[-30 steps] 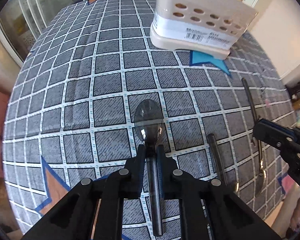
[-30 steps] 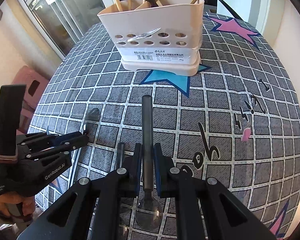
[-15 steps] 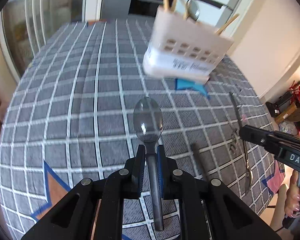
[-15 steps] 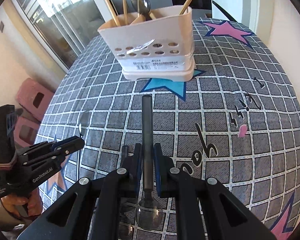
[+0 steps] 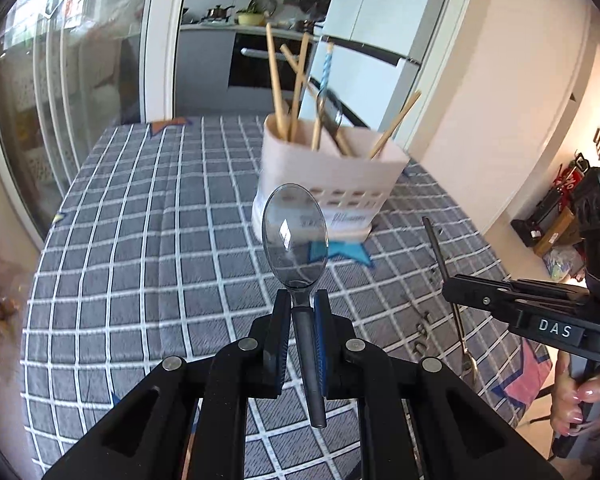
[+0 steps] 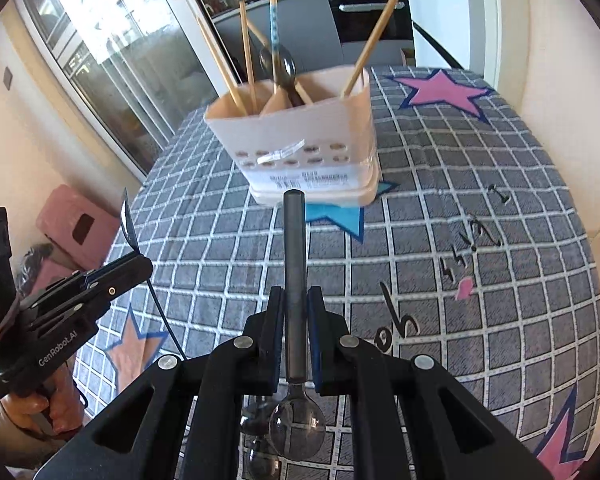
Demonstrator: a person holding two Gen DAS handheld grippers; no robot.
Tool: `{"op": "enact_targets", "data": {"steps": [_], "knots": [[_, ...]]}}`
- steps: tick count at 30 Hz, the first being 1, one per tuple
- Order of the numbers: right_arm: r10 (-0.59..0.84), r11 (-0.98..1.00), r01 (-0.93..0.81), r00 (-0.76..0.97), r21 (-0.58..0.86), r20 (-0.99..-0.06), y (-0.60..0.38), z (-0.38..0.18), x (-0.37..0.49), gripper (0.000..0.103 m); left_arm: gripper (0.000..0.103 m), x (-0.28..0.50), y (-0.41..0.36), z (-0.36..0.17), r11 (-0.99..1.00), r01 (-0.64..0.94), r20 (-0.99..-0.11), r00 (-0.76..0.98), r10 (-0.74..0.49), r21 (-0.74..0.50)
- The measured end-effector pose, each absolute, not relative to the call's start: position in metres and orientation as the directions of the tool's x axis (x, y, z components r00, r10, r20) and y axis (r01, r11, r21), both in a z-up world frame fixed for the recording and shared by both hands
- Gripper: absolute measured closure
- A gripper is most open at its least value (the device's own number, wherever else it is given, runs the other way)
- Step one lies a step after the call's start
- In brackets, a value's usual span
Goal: Organize utensils
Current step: 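Lift both spoons and carry them over the white holder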
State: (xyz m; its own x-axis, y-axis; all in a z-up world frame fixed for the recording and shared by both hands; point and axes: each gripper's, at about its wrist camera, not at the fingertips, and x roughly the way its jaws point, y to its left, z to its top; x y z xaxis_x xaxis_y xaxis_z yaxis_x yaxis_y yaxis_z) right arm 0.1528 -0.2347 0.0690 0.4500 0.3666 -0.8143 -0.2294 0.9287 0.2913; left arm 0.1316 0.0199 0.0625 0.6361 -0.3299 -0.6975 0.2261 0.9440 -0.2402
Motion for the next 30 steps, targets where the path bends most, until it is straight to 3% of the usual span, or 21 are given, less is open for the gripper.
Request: {"op": "enact_targets", "data": {"steps": [16, 30], "knots": [[0.395, 0.917, -0.283, 0.554, 0.280, -0.733, -0.227, 0.132, 0.185, 0.090, 0.059, 0.162, 0.020, 0.135, 0.936, 0.270, -0.578, 0.736, -0.352, -0.226], [0.395, 0.918, -0.255, 0.667, 0.304, -0.632, -0.226, 0.175, 0.256, 0.090, 0.059, 0.239, 0.016, 0.194, 0.939, 0.254, -0.451, 0.828, -0.335, -0.231]]}}
